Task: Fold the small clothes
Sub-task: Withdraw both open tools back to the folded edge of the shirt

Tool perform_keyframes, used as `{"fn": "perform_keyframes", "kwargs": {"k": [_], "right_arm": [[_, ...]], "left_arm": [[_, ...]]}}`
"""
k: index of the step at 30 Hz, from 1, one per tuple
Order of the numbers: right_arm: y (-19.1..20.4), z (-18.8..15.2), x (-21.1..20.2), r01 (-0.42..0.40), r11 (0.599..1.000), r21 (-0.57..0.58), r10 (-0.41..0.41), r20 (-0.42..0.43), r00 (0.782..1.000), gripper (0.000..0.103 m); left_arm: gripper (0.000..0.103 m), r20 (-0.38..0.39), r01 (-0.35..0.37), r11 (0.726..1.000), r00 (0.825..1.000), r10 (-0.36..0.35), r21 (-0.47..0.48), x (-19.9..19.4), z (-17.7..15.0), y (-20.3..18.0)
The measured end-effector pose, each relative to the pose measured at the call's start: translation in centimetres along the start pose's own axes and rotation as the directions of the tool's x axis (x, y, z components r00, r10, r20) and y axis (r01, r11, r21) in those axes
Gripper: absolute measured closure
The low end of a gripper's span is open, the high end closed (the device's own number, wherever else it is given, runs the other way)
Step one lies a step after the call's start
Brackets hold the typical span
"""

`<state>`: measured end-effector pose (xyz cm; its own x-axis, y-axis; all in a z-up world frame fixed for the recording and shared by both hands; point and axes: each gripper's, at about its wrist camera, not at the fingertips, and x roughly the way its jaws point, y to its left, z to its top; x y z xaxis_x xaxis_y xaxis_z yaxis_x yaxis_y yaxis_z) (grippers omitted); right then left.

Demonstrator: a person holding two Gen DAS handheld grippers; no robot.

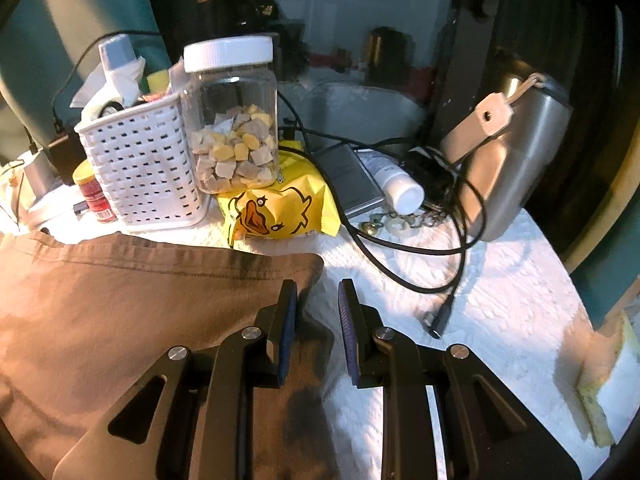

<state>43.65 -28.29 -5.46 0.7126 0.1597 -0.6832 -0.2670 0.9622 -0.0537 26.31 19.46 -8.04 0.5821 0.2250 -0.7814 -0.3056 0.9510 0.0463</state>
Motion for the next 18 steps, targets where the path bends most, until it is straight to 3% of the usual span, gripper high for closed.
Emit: {"fn": "perform_keyframes", "kwargs": {"k": [13, 17, 18], "right_arm": [[-1.8, -4.6, -7.2, -0.007, 0.998, 0.061, 0.006, 0.015, 1.0, 0.08], [-2.4, -6.1, -9.4, -0.001, 0.998, 0.07, 0.0, 0.017, 1.0, 0.08], [-2.6, -6.6, -10.1, 0.002, 0.997, 0.071, -0.003, 0.016, 1.0, 0.08]], "left_arm": [[0.083, 0.024, 0.072, 0.997, 0.997, -0.072, -0.001, -5.8, -3.9, -0.3], [0.049, 0.031, 0.104, 0.995, 0.994, -0.104, 0.005, -7.2, -5.8, -1.0], [0.048, 0.031, 0.108, 0.994, 0.994, -0.108, 0.006, -7.4, -6.3, -1.2]]}}
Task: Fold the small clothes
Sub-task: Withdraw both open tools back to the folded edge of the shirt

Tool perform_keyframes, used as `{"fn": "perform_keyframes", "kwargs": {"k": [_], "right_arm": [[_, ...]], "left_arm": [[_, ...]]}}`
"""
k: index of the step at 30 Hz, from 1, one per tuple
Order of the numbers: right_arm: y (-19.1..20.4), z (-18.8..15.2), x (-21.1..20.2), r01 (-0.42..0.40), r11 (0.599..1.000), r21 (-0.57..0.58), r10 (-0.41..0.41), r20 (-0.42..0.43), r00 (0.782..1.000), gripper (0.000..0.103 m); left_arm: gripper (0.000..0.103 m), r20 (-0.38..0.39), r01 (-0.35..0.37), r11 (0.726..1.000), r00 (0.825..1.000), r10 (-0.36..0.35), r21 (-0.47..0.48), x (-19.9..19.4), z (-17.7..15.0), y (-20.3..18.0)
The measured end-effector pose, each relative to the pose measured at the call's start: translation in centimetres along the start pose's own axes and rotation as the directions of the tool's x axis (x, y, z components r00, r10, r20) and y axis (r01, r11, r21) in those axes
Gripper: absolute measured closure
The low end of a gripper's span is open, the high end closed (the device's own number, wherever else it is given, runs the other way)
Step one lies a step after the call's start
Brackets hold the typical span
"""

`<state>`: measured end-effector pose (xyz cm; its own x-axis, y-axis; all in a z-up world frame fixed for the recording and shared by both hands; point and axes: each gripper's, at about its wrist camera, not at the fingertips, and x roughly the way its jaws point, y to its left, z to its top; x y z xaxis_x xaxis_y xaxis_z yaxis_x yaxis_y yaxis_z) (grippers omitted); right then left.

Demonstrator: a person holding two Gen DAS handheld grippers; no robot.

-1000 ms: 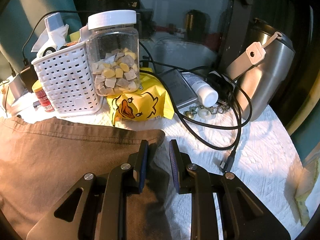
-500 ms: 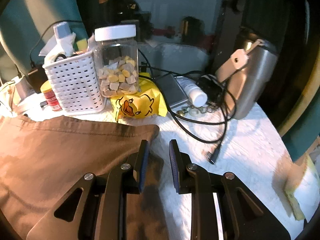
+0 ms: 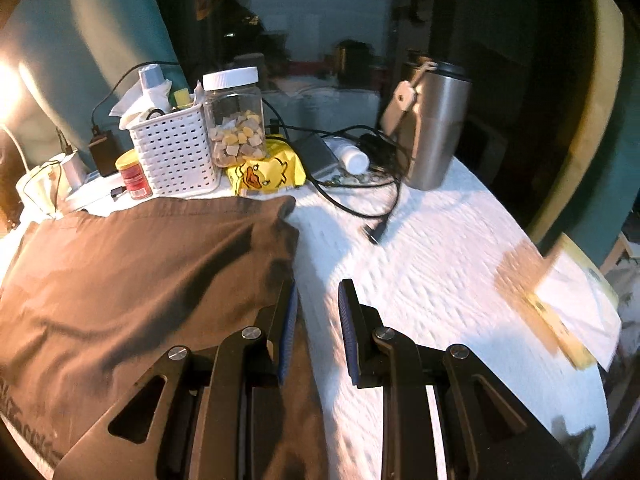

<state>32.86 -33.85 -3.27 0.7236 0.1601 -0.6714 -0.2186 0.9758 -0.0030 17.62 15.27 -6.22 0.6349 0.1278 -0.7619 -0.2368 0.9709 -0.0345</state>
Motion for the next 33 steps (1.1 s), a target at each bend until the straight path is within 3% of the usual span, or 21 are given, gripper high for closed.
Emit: {"fn": "perform_keyframes", "kwargs": {"k": [8, 19, 29, 30, 31, 33], "right_arm": [[-2.2, -4.0, -3.4, -0.016, 0.999, 0.049, 0.018, -0.025, 1.0, 0.08], [-3.4, -9.6, -5.6, -0.065, 0.986, 0.151, 0.079, -0.09, 0.993, 0.08], [-2.6, -12.1, -6.9, -0.104, 0.979, 0.177, 0.125, -0.111, 0.986, 0.079], [-2.6, -12.3, -6.9, -0.108, 0.978, 0.181, 0.129, -0.111, 0.985, 0.072], [-2.6, -12.5, -7.0, -0.115, 0.975, 0.188, 0.137, -0.109, 0.985, 0.058], [-2.6, -12.7, -7.2, -0.133, 0.97, 0.204, 0.156, -0.102, 0.983, 0.052]], "left_arm": [[0.048, -0.01, 0.004, 0.999, 1.0, -0.005, -0.033, -2.4, -3.4, -0.3], [0.048, 0.035, 0.059, 0.994, 0.998, -0.056, -0.089, -6.2, -7.2, -0.6], [0.048, 0.004, 0.111, 0.991, 0.994, -0.111, -0.08, -7.4, -10.8, -0.7], [0.048, 0.004, 0.115, 0.991, 0.993, -0.115, -0.072, -7.6, -11.1, -0.8], [0.048, 0.004, 0.125, 0.99, 0.992, -0.125, -0.059, -7.8, -11.4, -0.8], [0.048, -0.001, 0.136, 0.99, 0.991, -0.136, -0.04, -7.9, -11.8, -1.0]]}}
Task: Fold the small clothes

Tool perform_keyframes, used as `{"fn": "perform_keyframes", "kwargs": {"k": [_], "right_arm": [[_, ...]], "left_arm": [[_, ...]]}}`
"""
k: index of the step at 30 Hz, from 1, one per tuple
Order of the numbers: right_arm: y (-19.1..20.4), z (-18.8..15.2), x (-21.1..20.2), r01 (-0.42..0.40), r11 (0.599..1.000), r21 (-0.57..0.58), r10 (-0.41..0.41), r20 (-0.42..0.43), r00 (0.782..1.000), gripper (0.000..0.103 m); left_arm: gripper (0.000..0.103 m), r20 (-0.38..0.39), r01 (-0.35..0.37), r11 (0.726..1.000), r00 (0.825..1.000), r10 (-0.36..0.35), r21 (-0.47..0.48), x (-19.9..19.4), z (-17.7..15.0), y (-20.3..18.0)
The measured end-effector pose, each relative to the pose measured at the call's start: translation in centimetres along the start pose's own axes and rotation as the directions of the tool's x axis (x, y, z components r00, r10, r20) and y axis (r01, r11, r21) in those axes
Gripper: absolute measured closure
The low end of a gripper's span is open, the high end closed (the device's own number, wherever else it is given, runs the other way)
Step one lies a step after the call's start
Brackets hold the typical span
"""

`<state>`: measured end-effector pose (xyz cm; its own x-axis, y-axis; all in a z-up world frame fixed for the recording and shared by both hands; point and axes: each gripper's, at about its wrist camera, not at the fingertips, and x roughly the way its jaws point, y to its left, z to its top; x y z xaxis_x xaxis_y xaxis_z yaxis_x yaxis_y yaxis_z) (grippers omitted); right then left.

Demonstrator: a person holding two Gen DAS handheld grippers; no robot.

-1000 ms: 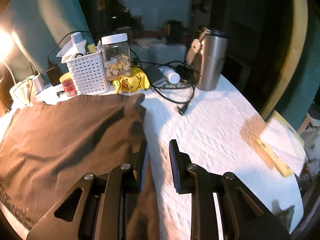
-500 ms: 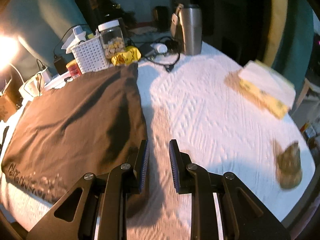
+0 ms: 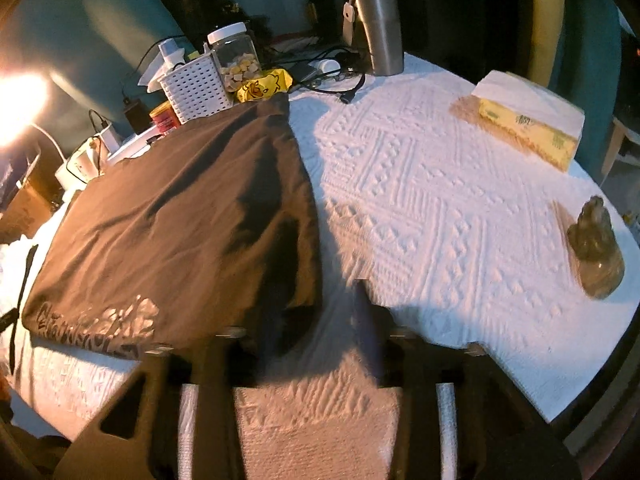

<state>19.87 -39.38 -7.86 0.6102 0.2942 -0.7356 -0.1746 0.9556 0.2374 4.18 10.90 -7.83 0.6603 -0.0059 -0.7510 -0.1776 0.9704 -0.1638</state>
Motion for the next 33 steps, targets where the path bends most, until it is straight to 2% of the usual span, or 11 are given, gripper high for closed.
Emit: {"fn": "perform_keyframes", "kwargs": {"k": [5, 7, 12, 13, 18, 19, 20, 25, 28, 30, 33], "right_arm": [[0.2, -0.7, 0.1, -0.018, 1.0, 0.021, 0.018, -0.004, 1.0, 0.052], [0.2, -1.0, 0.1, -0.023, 0.999, 0.029, 0.023, 0.005, 1.0, 0.052], [0.6, -1.5, 0.2, -0.033, 0.999, 0.035, 0.033, 0.024, 0.999, 0.052], [0.9, -1.6, 0.3, -0.043, 0.999, 0.029, 0.042, 0.024, 0.999, 0.058], [1.8, -1.9, 0.7, -0.037, 0.999, 0.008, 0.037, 0.05, 0.998, 0.073], [1.8, -1.9, 0.7, -0.04, 0.999, 0.004, 0.04, 0.05, 0.998, 0.081], [1.8, -1.8, 0.8, -0.056, 0.998, 0.006, 0.056, 0.041, 0.998, 0.083], [0.5, -1.1, 0.4, -0.119, 0.992, 0.036, 0.118, 0.035, 0.992, 0.088], [0.4, -0.5, -0.3, -0.14, 0.99, 0.025, 0.138, 0.048, 0.989, 0.089], [0.5, 0.0, -0.6, -0.137, 0.991, 0.008, 0.136, 0.052, 0.989, 0.09], [0.4, 0.8, -1.0, -0.093, 0.996, -0.011, 0.093, 0.069, 0.993, 0.093]], "left_arm": [[0.049, -0.019, 0.012, 1.0, 1.0, -0.011, 0.018, 0.5, -0.9, 0.0], [0.056, -0.017, 0.021, 1.0, 1.0, -0.021, 0.014, 0.6, -1.0, 0.1], [0.063, -0.022, 0.043, 0.999, 0.999, -0.042, 0.021, 0.8, -1.2, 0.1], [0.063, -0.021, 0.043, 0.999, 0.999, -0.042, 0.027, 0.8, -1.3, 0.1], [0.063, -0.043, 0.012, 0.995, 0.999, -0.007, 0.099, 1.9, -1.7, -1.0], [0.063, -0.043, 0.008, 0.993, 0.999, -0.003, 0.114, 2.0, -1.8, -1.1], [0.063, -0.043, 0.0, 0.991, 0.999, 0.006, 0.134, 2.1, -1.8, -1.4], [0.083, -0.047, -0.01, 0.989, 0.999, 0.017, 0.15, 2.2, -1.5, -1.0], [0.093, -0.047, -0.04, 0.986, 0.998, 0.049, 0.164, 2.1, -1.4, -1.0], [0.094, -0.03, -0.088, 0.983, 0.995, 0.094, 0.164, 2.0, -1.3, -0.7], [0.094, -0.018, -0.098, 0.982, 0.995, 0.102, 0.16, 1.7, -1.1, -0.6]]}}
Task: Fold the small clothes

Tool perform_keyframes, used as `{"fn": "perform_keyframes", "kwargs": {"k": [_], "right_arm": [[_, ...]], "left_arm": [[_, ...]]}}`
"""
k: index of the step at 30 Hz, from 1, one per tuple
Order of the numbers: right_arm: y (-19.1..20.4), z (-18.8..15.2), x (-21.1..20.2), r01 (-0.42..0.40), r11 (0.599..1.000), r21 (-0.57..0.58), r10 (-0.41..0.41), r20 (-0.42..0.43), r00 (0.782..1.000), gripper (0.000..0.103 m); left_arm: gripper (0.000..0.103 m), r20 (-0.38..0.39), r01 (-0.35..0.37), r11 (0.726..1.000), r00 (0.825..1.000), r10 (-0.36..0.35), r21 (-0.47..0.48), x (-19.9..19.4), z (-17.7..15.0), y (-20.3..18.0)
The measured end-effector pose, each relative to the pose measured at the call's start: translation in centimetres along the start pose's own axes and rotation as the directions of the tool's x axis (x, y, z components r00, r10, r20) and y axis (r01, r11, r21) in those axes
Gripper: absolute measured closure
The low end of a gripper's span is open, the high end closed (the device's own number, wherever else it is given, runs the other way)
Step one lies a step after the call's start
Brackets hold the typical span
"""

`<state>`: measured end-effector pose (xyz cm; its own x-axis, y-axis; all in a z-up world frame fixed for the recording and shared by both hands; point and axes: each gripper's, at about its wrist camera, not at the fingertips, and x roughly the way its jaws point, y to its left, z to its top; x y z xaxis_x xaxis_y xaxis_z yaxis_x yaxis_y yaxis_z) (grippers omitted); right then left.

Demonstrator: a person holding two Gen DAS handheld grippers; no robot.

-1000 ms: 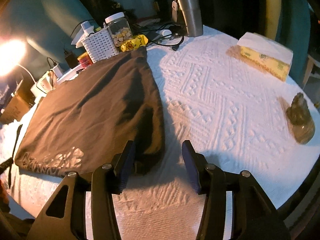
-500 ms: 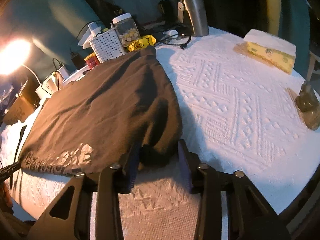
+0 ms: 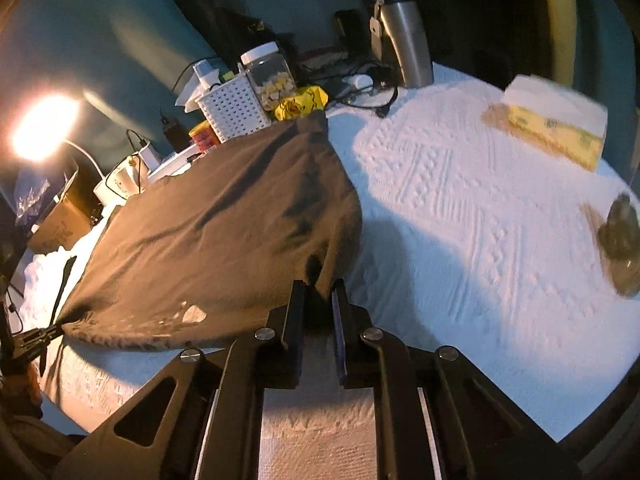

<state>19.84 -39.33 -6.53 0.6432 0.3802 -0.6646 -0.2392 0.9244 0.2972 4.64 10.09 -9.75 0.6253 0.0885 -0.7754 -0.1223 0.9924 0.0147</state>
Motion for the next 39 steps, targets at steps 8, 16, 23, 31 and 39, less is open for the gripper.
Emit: {"fn": "perform_keyframes", "kwargs": {"k": [8, 16, 23, 31, 39], "right_arm": [[-1.0, -0.7, 1.0, 0.046, 0.998, -0.039, -0.048, -0.034, 0.998, 0.094], [0.0, 0.1, 0.2, 0.08, 0.992, -0.102, -0.079, 0.011, 0.997, 0.094], [0.1, -0.3, 0.6, 0.113, 0.987, -0.112, -0.112, 0.01, 0.994, 0.094], [0.7, -0.9, -0.8, 0.142, 0.978, -0.152, -0.141, 0.021, 0.99, 0.094], [0.5, -2.0, -2.5, 0.167, 0.972, -0.165, -0.168, 0.008, 0.986, 0.094]], "left_arm": [[0.093, 0.001, -0.069, 0.998, 0.998, 0.069, -0.01, -0.8, 0.2, 1.1], [0.071, 0.05, 0.071, 0.98, 0.997, -0.063, -0.185, -1.6, 1.1, 3.5], [0.055, -0.001, 0.108, 0.983, 0.994, -0.11, -0.147, 1.7, 1.0, 1.5], [0.096, -0.009, 0.108, 0.983, 0.994, -0.11, -0.148, -0.2, 0.6, 0.6], [0.096, -0.065, 0.096, 0.984, 0.992, -0.107, -0.15, -2.3, -1.1, -0.9]]}}
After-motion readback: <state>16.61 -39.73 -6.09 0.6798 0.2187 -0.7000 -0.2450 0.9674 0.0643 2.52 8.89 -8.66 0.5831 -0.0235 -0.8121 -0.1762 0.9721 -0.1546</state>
